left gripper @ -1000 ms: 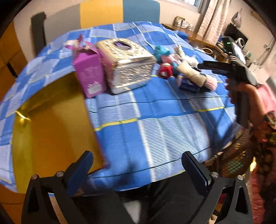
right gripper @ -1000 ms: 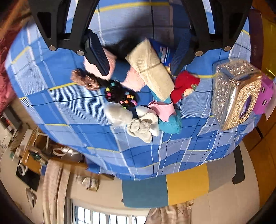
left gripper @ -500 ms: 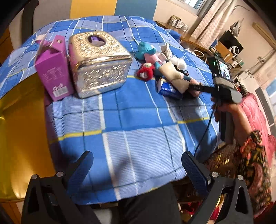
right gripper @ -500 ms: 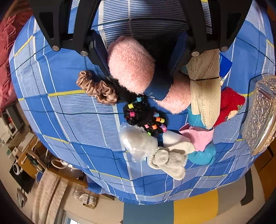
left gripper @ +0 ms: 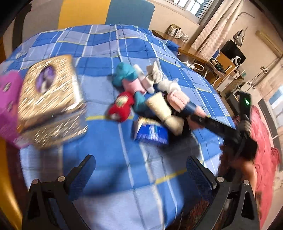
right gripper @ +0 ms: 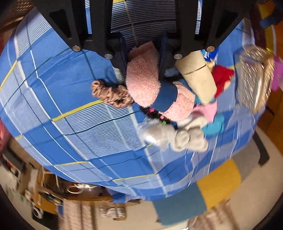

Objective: Organize soft objects
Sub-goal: 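Grasp the beige knit cone with the left gripper while the right holds the towel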

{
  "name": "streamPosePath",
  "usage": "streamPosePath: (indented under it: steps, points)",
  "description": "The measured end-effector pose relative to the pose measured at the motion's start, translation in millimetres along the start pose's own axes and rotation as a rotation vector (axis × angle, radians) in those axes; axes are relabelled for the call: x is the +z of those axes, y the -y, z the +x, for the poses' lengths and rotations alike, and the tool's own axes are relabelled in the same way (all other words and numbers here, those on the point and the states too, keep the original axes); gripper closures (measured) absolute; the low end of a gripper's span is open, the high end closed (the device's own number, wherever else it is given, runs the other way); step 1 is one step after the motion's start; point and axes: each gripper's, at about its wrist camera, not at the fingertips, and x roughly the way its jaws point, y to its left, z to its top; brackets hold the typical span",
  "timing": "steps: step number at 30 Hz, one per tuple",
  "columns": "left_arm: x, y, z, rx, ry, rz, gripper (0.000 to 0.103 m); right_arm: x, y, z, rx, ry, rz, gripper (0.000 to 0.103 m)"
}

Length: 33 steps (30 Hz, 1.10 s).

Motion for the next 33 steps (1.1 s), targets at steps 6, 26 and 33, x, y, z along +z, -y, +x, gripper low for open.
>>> streamPosePath:
  steps: [6, 26, 33]
  points:
    - [32, 22, 53, 0.057, -0.071, -0.038, 0.000, 5, 14, -5, -0.042, 0.033, 0.069, 0.074]
    - [65, 30, 145, -0.116, -0.176, -0.180, 0.074, 9, 21, -12, -0.083, 0.070, 0.088, 0.074]
    - [61, 38, 104, -0.167, -0.066, -0.085, 0.081, 9, 19, -10, -0.087, 0.074, 0.072, 0.074]
